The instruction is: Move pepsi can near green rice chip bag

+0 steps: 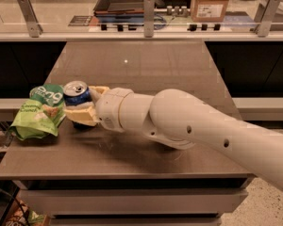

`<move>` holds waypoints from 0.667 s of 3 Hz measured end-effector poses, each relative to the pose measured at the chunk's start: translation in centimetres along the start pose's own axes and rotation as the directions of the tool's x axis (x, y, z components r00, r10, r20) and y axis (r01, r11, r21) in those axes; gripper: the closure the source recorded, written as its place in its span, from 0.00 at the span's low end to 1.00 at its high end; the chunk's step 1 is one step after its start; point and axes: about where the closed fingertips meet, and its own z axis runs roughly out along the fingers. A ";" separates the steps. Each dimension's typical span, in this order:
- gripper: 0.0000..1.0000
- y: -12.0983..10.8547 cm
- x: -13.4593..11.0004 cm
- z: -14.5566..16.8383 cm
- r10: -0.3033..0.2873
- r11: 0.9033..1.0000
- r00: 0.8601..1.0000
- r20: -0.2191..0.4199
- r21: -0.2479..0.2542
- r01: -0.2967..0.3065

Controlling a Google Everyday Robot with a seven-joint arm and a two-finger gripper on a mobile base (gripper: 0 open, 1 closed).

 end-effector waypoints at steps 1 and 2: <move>0.61 0.0 -0.4 -0.1 0.000 1.000 1.000 0.000 0.000 0.000; 0.37 0.0 -0.4 -0.1 0.000 1.000 1.000 0.000 0.000 0.000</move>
Offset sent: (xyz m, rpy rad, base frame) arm 0.0000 0.0000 0.0034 -0.0001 -0.0001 0.0001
